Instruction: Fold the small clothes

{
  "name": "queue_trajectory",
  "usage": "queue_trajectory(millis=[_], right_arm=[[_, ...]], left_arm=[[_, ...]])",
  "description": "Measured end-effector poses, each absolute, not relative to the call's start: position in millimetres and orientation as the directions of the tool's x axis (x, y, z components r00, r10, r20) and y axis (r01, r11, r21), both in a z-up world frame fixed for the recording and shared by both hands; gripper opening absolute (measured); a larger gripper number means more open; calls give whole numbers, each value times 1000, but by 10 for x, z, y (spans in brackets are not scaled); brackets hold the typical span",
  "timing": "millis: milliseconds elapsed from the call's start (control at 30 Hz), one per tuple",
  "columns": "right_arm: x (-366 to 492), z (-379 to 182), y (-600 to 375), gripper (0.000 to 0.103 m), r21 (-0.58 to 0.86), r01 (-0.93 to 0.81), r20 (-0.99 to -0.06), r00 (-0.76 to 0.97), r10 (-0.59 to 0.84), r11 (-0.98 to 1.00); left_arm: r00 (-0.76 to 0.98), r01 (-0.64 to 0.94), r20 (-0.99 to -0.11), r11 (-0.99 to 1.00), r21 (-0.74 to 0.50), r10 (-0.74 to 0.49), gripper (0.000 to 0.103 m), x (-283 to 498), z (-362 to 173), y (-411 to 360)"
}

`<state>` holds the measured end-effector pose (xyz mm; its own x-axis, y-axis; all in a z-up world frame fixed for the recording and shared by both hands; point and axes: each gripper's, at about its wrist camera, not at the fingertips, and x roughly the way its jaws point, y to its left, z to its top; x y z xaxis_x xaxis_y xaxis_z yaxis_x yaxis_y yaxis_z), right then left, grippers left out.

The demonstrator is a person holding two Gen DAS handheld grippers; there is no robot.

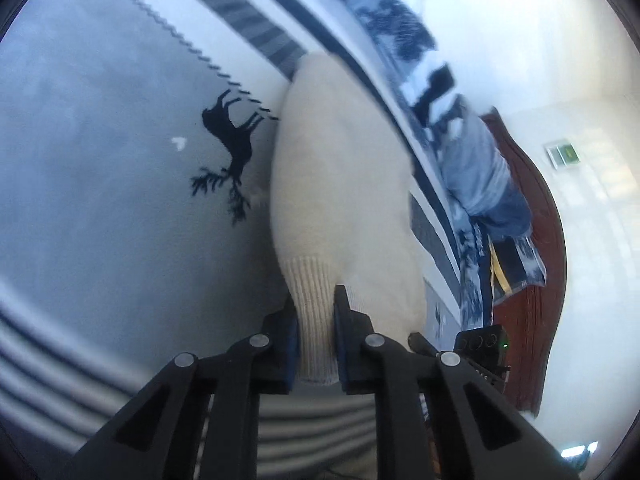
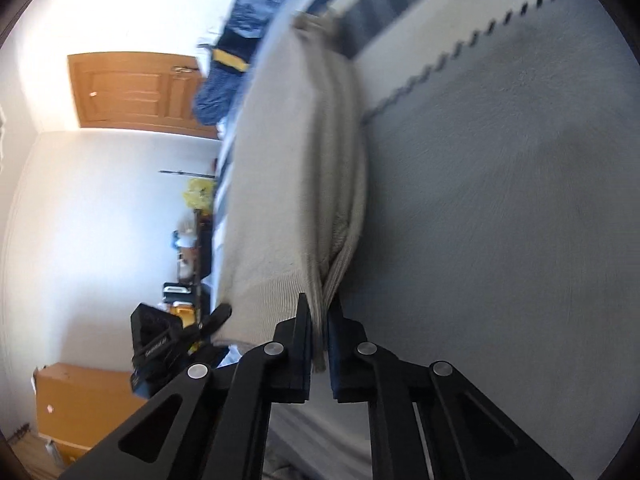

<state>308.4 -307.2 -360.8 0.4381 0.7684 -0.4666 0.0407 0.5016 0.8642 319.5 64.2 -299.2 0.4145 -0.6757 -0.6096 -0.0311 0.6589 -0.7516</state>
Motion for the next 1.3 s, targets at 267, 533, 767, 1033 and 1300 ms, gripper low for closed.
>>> queue_trajectory(millis=[267, 533, 767, 1033, 1300], right_arm=[[1984, -3799, -2693, 6, 849, 85, -511, 381, 770, 521], [1765, -3787, -2584, 7, 740, 85, -634, 418, 651, 667], [1698, -4014, -2578, 9, 722, 103, -656, 416, 630, 684], [1490, -3980, -2737, 29, 619, 153, -747, 416, 518, 770], [1108, -3869, -2518, 73, 403, 249, -886, 347, 308, 881]], left_arm=[[325, -141, -695, 694, -706, -641, 14, 2457, -3691, 960], [390, 4, -797, 867, -499, -460, 18, 2362, -3580, 641], [454, 22, -788, 890, -455, -415, 24, 2153, -3517, 738], [523, 94, -850, 995, -20, -67, 62, 1869, -3443, 356], [639, 155, -768, 969, 193, 50, 73, 1248, -3193, 76]])
